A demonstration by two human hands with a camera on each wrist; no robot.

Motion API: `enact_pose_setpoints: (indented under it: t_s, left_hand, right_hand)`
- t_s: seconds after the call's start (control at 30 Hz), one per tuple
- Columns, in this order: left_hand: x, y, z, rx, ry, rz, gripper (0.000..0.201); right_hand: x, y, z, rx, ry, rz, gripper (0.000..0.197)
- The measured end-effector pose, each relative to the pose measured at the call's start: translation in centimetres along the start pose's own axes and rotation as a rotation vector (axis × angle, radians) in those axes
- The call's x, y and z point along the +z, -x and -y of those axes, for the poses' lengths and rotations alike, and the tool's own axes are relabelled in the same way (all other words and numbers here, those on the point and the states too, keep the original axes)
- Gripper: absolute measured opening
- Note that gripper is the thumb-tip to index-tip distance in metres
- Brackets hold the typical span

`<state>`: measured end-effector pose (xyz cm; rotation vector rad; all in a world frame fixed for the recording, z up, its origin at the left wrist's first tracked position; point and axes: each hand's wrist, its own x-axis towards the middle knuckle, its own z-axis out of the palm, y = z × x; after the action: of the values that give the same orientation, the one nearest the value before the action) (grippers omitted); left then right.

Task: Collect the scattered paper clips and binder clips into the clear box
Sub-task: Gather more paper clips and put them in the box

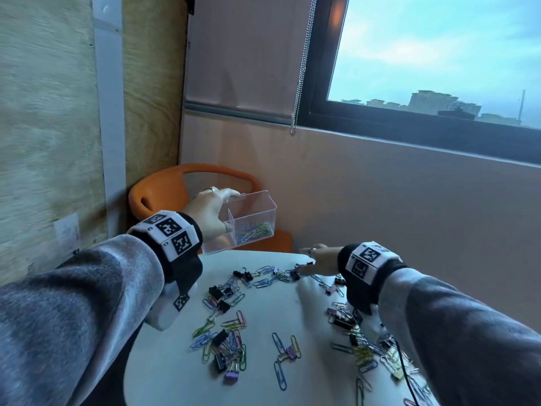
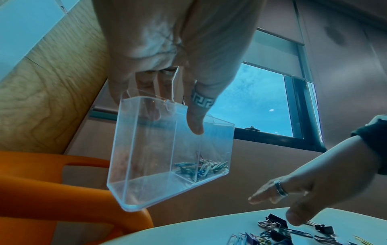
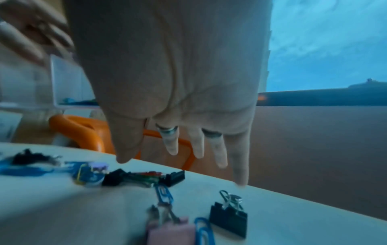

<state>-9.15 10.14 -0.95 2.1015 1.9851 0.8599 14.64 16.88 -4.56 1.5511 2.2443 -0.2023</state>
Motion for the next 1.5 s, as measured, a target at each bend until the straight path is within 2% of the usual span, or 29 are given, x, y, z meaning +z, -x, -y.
enact_pose_setpoints:
  t_s: [0.17, 0.3, 0.4, 0.5, 0.6, 0.67, 0.73, 0.8, 0.83, 0.93, 1.0, 1.17, 1.23, 1.37, 1.5]
  left_hand:
    - [0.3, 0.0, 1.1, -0.004, -0.023, 0.0, 0.065]
    - [0.8, -0.2, 1.4, -0.022, -0.032, 0.031, 0.065]
    - [0.9, -0.3, 1.4, -0.022, -0.025, 0.029, 0.066]
    - [1.0, -0.4, 1.5, -0.021, -0.018, 0.01, 0.065]
    - [1.4, -0.5, 2.0, -0.03, -0.023, -0.03, 0.064]
    - [1.6, -0.6, 2.3, -0.046, -0.035, -0.025, 0.064]
    - [1.9, -0.7, 2.5, -0.064, -0.041, -0.005, 0.065]
    - [2.0, -0.8, 2.5, -0.071, -0.041, 0.008, 0.065]
    - [2.0, -0.8, 2.4, -0.076, -0.046, 0.011, 0.065]
    - [2.0, -0.8, 2.5, -0.087, -0.071, 0.026, 0.066]
    - [2.1, -1.1, 2.6, -0.088, -0.088, 0.031, 0.066]
    - [2.7, -1.5, 2.3, -0.059, -0.092, 0.109, 0.065]
    - [3.1, -1.6, 2.0, -0.045, -0.075, 0.132, 0.065]
    - [3.7, -1.7, 1.4, -0.028, -0.07, 0.151, 0.066]
    - [4.0, -1.8, 1.1, -0.054, -0.101, 0.206, 0.067]
  right_hand:
    - [1.0, 3.4, 0.5, -0.108, 0.005, 0.156, 0.041]
    - [0.8, 4.4, -0.7, -0.154, 0.009, 0.058, 0.043]
    - [0.4, 2.9, -2.3, -0.065, -0.055, -0.045, 0.05]
    - [1.3, 1.9, -3.1, 0.049, -0.042, 0.056, 0.059]
    - [1.7, 3.2, -2.5, 0.037, 0.012, 0.137, 0.058]
    - [1.4, 4.4, -1.1, 0.004, 0.042, 0.108, 0.056]
    - [0.8, 4.9, 1.2, -0.061, 0.101, -0.006, 0.05]
    - [0.3, 3.8, 3.8, -0.147, 0.049, -0.133, 0.05]
    - [0.1, 2.9, 5.2, -0.212, 0.013, -0.146, 0.052]
    - [0.5, 0.4, 9.1, -0.363, 0.027, -0.036, 0.059]
    - [0.8, -0.3, 10.2, -0.387, 0.012, 0.007, 0.057]
    - [1.2, 2.5, 8.7, -0.444, -0.03, 0.071, 0.046]
    - [1.3, 3.8, 7.3, -0.415, -0.051, 0.091, 0.044]
    - [0.2, 2.9, 5.2, -0.343, -0.054, -0.081, 0.044]
    - [0.4, 0.6, 4.7, -0.242, 0.048, 0.001, 0.05]
